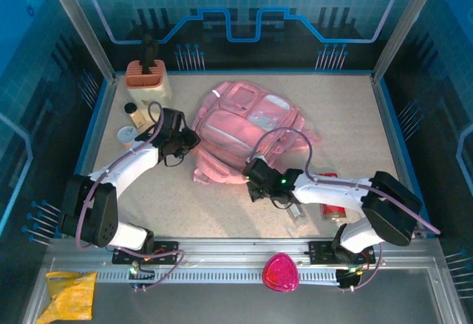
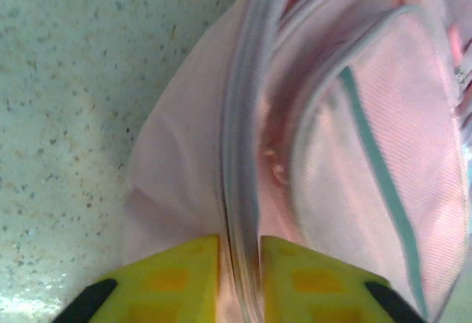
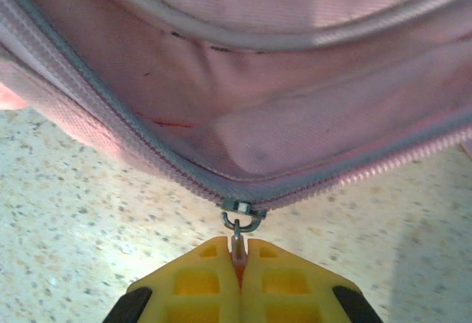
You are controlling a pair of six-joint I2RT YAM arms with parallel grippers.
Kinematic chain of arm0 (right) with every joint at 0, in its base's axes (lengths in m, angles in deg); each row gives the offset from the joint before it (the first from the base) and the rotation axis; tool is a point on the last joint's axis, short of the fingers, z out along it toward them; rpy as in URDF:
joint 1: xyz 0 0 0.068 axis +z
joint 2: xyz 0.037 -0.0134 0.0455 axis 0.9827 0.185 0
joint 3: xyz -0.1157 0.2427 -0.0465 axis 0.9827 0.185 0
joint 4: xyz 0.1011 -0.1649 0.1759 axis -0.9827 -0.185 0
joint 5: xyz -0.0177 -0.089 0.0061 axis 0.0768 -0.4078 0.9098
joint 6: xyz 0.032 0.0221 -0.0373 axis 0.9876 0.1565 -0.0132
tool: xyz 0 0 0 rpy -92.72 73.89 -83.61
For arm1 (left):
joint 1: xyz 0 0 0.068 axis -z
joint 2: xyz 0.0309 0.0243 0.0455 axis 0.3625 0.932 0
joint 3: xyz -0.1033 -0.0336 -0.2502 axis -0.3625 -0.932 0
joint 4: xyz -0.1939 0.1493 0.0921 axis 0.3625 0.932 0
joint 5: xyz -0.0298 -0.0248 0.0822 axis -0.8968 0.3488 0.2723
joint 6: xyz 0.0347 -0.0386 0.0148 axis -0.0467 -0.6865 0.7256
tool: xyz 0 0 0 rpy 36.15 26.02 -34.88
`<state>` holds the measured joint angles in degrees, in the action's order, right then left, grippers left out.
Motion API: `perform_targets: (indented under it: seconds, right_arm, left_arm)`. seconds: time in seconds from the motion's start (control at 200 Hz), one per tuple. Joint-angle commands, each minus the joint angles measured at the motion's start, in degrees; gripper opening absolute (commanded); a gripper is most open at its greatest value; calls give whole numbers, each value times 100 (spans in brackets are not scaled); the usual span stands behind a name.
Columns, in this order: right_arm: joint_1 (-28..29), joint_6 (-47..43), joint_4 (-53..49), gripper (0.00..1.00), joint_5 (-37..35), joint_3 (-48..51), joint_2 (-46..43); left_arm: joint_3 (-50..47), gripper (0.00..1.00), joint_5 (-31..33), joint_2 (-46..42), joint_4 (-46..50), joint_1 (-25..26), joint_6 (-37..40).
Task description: Pack the student bag
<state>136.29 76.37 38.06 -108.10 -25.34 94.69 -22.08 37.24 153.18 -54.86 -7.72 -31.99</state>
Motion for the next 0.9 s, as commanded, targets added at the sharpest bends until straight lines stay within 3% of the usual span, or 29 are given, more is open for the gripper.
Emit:
perform_targets:
  seconds: [0.0, 0.18, 0.25, 0.41, 0.575, 0.765, 0.895]
  right_arm:
    - [243, 229, 55, 0, 10, -221, 132]
    - [229, 344, 425, 0, 210, -117, 105]
    - [233, 339, 429, 0, 250, -121, 114]
    - [229, 325, 517, 0, 326, -61, 75]
    - [225, 357, 503, 0, 324, -72, 83]
    - [229, 266, 460, 0, 267, -65, 0]
    - [229, 242, 395, 0, 227, -71, -34]
  left_arm:
    - [-29, 39, -389, -427, -199, -71, 144]
    - [-1182, 52, -516, -1521, -346, 70, -973]
    - [-1575, 60, -446, -1828, -418, 427, -1640]
    - [-2172, 67, 187, -2138, -949, 1601, -3015]
    - [-2071, 72, 639, -1622, -1485, 2458, -3731]
    - [-1502, 80, 559, -572, -1690, 2798, -3788]
    - [-1547, 71, 538, -70, -2125, 2838, -4022]
